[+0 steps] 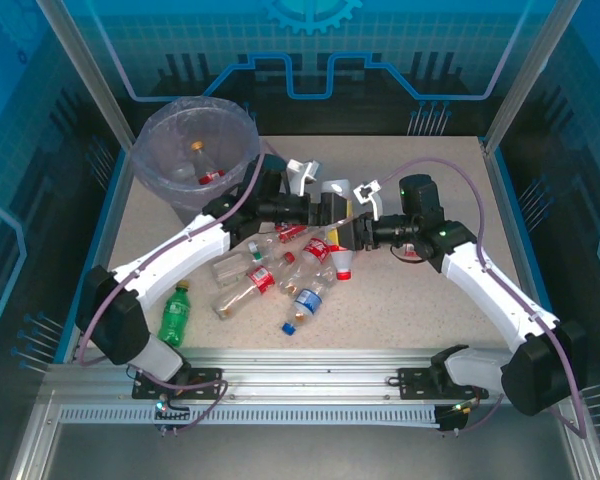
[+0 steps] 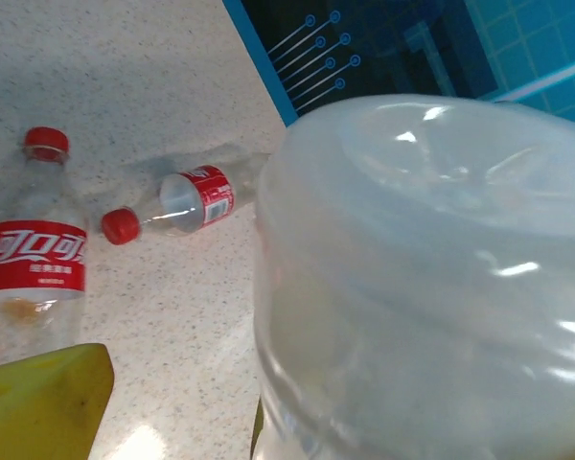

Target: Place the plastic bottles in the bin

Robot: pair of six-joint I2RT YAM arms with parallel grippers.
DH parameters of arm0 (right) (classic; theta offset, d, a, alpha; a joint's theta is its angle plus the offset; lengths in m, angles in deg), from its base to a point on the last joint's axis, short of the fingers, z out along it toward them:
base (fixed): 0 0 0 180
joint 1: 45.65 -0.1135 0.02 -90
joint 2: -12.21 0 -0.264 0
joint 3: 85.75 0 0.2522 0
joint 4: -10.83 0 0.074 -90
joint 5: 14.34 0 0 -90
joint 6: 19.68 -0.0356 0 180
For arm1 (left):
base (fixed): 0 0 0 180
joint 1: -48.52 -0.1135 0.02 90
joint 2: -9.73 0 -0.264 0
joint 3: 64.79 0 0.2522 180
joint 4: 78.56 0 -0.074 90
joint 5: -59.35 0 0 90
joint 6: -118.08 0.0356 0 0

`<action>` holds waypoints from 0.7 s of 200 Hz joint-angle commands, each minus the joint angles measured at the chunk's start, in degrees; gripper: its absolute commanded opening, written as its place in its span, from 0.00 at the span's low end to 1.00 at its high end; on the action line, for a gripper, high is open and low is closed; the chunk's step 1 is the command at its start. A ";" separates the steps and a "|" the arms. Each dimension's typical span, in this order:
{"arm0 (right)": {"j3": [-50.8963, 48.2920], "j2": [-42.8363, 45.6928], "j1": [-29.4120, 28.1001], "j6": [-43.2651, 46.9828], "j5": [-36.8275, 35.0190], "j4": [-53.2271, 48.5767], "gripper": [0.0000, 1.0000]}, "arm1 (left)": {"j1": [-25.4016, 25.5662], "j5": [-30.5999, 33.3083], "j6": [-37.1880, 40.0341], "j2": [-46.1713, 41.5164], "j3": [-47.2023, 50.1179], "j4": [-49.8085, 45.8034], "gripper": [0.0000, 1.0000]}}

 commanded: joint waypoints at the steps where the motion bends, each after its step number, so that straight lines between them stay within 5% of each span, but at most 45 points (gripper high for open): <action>1: -0.43 -0.51 0.60 -0.85 2.40 2.91 0.43 | 0.55 -1.39 -1.63 1.02 -0.65 4.40 0.83; 43: 0.02 -0.29 0.86 -0.37 2.14 1.85 0.49 | 0.53 -0.28 -1.26 1.17 -1.31 3.75 0.67; 100: 4.85 3.98 6.42 5.03 0.45 -11.76 0.92 | -1.95 2.07 2.23 1.69 -5.92 -2.01 0.59; 140: 6.00 10.07 14.19 7.32 -4.98 -22.16 0.97 | -8.81 2.98 6.39 -0.09 -12.90 -8.93 0.58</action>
